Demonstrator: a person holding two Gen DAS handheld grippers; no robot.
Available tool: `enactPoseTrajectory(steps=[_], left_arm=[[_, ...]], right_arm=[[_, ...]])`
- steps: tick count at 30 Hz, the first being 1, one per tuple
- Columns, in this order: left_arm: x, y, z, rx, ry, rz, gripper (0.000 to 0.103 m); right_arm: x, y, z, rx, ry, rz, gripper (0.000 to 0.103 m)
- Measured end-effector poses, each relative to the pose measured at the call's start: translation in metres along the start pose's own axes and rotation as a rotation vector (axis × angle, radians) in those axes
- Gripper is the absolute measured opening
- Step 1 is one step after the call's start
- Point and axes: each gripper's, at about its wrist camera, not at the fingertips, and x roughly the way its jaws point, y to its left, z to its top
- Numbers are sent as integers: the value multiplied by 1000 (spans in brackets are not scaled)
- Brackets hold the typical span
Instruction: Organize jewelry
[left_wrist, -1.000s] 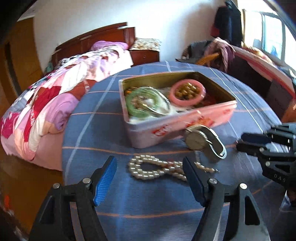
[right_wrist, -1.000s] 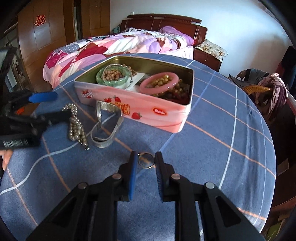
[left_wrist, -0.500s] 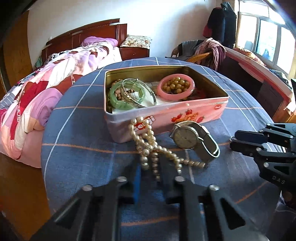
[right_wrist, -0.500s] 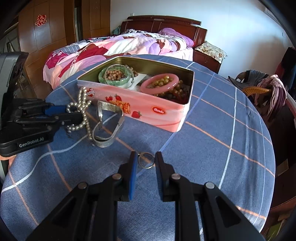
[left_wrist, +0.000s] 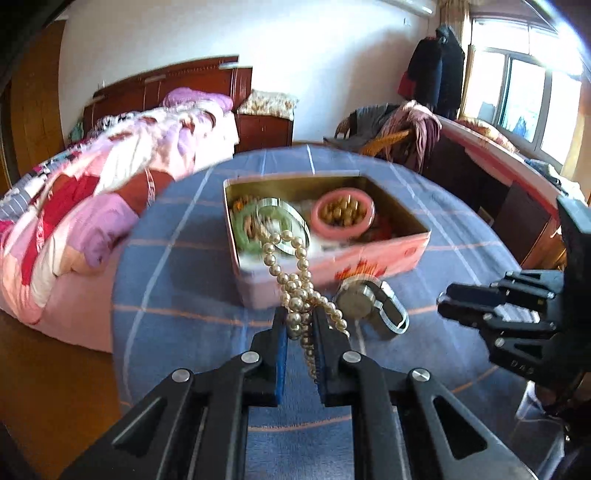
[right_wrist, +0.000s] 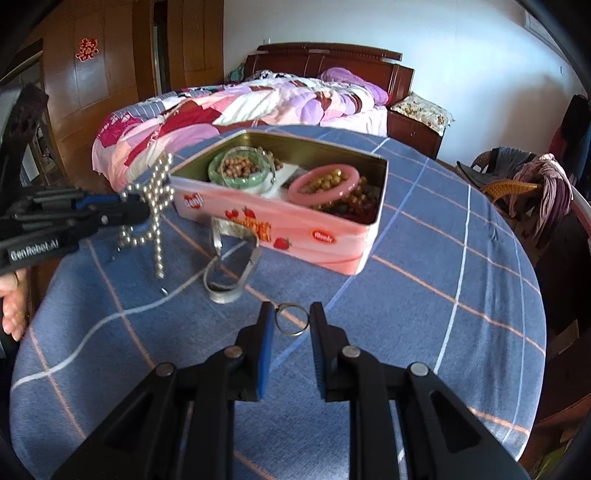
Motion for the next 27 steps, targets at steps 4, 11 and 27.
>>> enactPoseTrajectory(steps=[4,11,27], left_arm=[[-10,-3,15,32,-40,22,12],[-9,-6,76,102,-126,63,12],[58,2,13,15,60,117,72]], right_arm=[[-7,-1,11,7,-35,7,22],[-13,-11,72,20,-161,-18,22],[47,17,35,30,99,107,73]])
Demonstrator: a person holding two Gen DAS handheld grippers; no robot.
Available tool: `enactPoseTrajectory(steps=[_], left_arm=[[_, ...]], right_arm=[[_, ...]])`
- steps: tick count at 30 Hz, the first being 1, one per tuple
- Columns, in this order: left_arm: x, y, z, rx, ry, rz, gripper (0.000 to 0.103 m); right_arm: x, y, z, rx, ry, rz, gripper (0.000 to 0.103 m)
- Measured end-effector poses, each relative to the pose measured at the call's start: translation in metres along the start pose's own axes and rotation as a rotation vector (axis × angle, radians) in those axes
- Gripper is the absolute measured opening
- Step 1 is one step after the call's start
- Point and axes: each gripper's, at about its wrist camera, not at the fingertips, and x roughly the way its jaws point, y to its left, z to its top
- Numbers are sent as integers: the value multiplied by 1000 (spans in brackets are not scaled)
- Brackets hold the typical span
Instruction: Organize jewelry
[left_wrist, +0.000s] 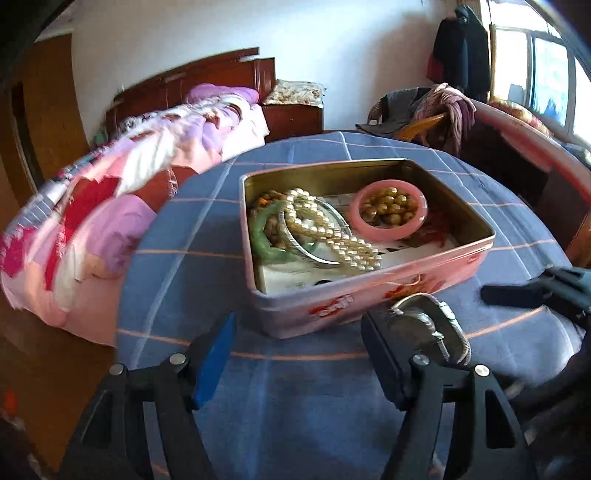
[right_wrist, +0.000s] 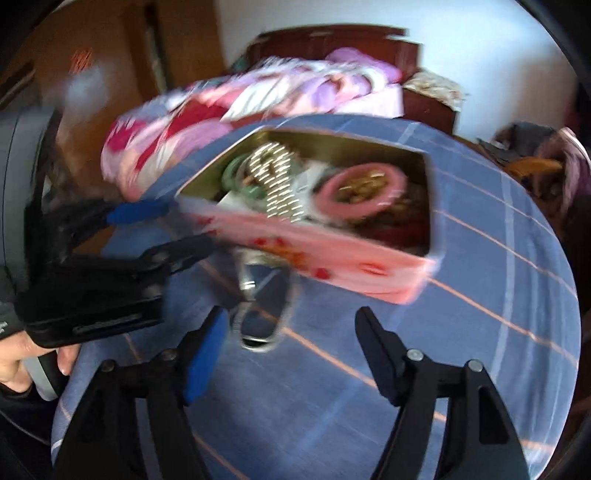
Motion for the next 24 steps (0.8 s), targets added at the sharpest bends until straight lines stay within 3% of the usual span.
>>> enactPoseTrajectory(steps=[1,2,3,5,7,8,11,13,14,15,16,17,18,20,21,24], left_arm=[[2,-3,-2,22,-11,-32,71],[3,-4,-5,32,1,-9,54],[5,-5,-7,45,28,-4,34],[3,-4,-11,21,65,-133,0],[-21,-15,-7,21,3,-182,0],[-34,-21,1,44,-31,-149,0],[-73,-19,38,20,-155,-190,0],[-86,-29,68,81,-208,-205,0],[-85,-30,81,96,-228,-194,9],[-76,-31,92,111,-213,-166,46],[-68,-31,94,116,-197,-125,74],[-54,-23,96,76,-210,-17,98],[-49,-10,90,32,-218,10,98],[-29,7,71,-48,-107,-46,98],[-23,13,57,-68,-80,-60,98],[-23,18,18,-88,-80,-31,98]], right_arm=[[7,4,1,-26,17,-10,66],[16,5,3,-41,43,-34,44],[12,1,7,-16,26,-26,30],[-2,8,7,-59,-27,-38,29],[-25,29,5,-120,-71,-36,29],[-34,35,7,-133,-86,-60,29],[-65,32,29,-142,-163,-75,28],[-76,25,52,-150,-215,-113,29],[-74,18,64,-134,-204,-110,29],[-66,14,73,-125,-174,-102,29],[-57,4,80,-99,-162,-120,33],[-48,-12,82,-63,-186,-187,61],[-42,-20,74,-46,-167,-202,90],[-30,-39,50,-5,-108,-185,79],[-30,-40,36,-12,-102,-197,79],[-38,-45,-1,-18,-97,-181,81]])
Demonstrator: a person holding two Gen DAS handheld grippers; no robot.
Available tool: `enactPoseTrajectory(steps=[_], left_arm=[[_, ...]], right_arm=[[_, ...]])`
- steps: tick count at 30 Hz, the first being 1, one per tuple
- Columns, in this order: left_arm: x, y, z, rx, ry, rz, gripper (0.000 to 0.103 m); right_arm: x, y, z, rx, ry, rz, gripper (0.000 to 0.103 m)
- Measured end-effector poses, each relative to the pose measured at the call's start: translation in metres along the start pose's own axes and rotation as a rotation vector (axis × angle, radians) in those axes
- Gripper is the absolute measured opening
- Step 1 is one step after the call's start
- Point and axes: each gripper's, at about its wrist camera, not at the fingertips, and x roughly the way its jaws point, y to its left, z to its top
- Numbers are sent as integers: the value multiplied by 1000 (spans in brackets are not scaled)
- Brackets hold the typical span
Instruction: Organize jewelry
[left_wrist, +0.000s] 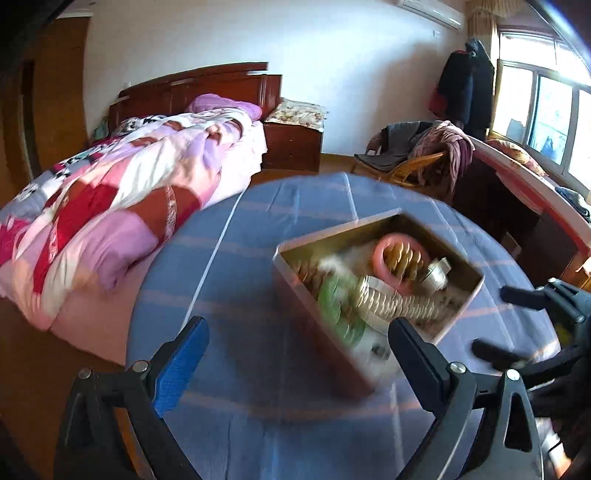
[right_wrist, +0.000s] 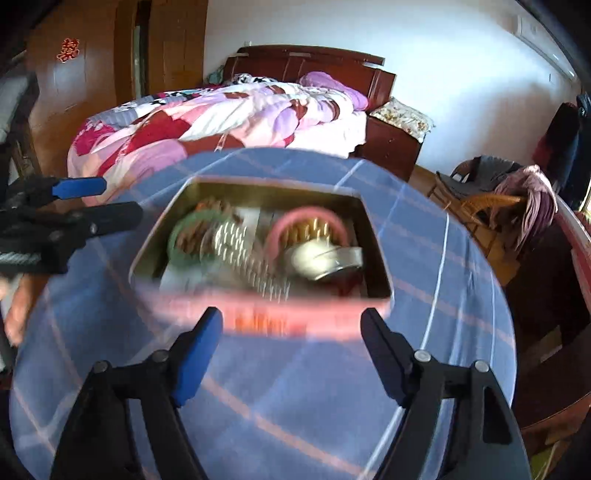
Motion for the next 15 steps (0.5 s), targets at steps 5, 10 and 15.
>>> enactPoseTrajectory(steps=[5,10,15], left_arm=[[1,-5,-31,15,43,24,98],[1,4,-9,16,-15,129,98],[26,16,6,12,34,172,98]], right_arm=[[-9,-22,-15,84,-8,-10,84],[0,-69,19,247,-28,-138,84],[59,-110,44,269,143,-273,83]])
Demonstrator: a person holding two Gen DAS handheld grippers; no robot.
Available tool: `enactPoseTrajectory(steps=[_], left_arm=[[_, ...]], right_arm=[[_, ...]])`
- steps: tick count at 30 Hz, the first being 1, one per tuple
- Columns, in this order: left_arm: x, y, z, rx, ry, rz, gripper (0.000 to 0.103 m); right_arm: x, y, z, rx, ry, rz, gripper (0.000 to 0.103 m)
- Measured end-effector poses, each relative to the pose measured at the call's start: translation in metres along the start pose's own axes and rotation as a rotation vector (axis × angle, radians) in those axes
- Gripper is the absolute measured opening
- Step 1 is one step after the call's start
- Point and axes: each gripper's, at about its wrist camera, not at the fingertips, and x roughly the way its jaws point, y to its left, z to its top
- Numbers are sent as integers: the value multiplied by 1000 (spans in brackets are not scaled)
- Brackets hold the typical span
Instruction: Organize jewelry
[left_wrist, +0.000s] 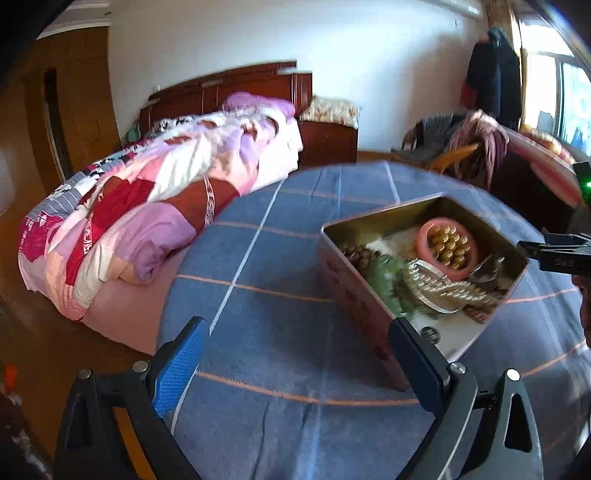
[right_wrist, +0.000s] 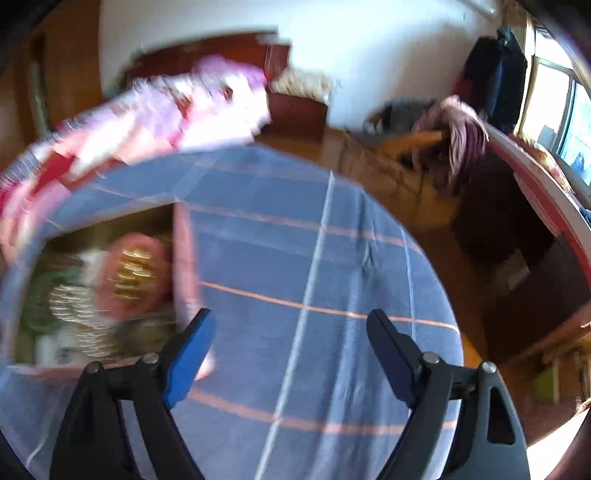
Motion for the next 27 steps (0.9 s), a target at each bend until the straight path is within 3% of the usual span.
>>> enactPoseTrajectory(steps=[1,2,3,5,8,10,12,16,22,27], left_arm=[[8,0,-1,11,32,-9,98],[16,-1,-5,25,66,5,98],[21,-3,-10,42,89,20,98],[19,-3,-16,54,86,44,97],[-1,5,-19,-5,-5,2,98],[-8,6,-21,-19,14,-16,98],[-24,2,-22,-5,-25,1,98],[-52,-7,-24,-5,-80,-42,98],[-74,-19,-19,17,-120,5,98],[-81,-17,-20,25,-153,-2,98]], right_arm=[[13,4,2,-28,39,-2,82],[20,8,-1,-43,58,17,71],[20,18,-8,-81,62,14,68],[4,36,-28,-186,1,1,65],[-14,30,-47,-144,-14,61,81],[-26,26,-58,-108,-41,107,83],[-34,25,-65,-112,-57,105,84],[-62,24,-74,-71,-120,155,86],[-125,28,-65,-6,-422,189,100],[-124,35,-58,4,-441,204,103]])
